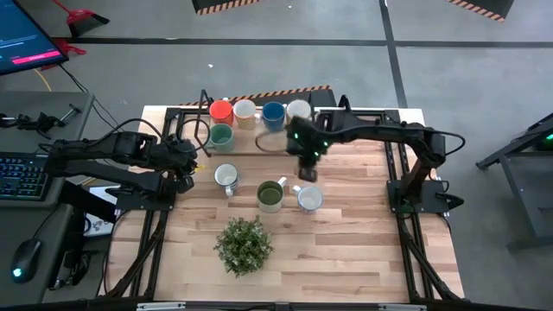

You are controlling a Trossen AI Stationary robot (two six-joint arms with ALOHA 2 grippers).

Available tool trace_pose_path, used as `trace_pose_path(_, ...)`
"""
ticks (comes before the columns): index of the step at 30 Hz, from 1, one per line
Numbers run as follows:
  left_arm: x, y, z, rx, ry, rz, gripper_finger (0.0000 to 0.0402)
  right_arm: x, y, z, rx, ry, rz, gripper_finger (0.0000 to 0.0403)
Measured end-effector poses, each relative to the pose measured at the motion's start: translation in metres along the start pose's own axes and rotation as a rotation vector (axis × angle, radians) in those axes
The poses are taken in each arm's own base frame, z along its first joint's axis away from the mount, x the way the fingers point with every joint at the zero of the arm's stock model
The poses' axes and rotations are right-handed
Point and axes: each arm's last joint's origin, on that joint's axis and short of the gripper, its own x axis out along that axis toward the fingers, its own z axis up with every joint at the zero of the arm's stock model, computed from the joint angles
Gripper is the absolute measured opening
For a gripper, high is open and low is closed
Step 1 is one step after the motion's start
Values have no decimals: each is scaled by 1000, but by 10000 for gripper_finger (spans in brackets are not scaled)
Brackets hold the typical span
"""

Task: Place coffee mugs
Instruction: Put the blue patterned mug on the shelf

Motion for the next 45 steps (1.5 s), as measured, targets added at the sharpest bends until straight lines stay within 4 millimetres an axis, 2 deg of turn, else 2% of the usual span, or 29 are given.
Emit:
trace_pose_path(3, 0, 0, 0, -1, -3, -1, 53, 7, 18, -22, 56, 139, -32, 0)
trace_pose_path(6, 0, 0, 1, -2, -8, -3, 53, 12, 39, -40, 82, 160, -49, 0)
trace_pose_path(10, 0, 0, 1, -2, -10, -3, 53, 8, 62, -62, 152, 69, -114, 0)
trace_pose_path(13, 0, -1, 3, -3, -25, -8, 53, 6, 74, -73, 220, -69, -132, 0)
trace_pose_path(18, 0, -2, 7, 13, -75, -22, 53, 24, 83, -88, 177, -133, -120, 0)
trace_pose_path(24, -1, -3, 12, -7, -127, -15, 53, 32, 82, -88, 212, -136, -48, 13)
trace_pose_path(30, -1, -5, 17, 9, -173, -25, 53, 8, 72, -60, 161, -299, -87, 62)
trace_pose_path(33, 2, -8, 21, 30, -168, -45, 53, -2, 66, -58, 152, -281, -148, 86)
trace_pose_path(38, 19, -15, 29, 136, -67, -108, 66, -14, 57, -61, 177, -190, -191, 121)
trace_pose_path(45, 55, -15, 44, 227, 80, -46, 107, -19, 53, -71, 238, -79, -259, 162)
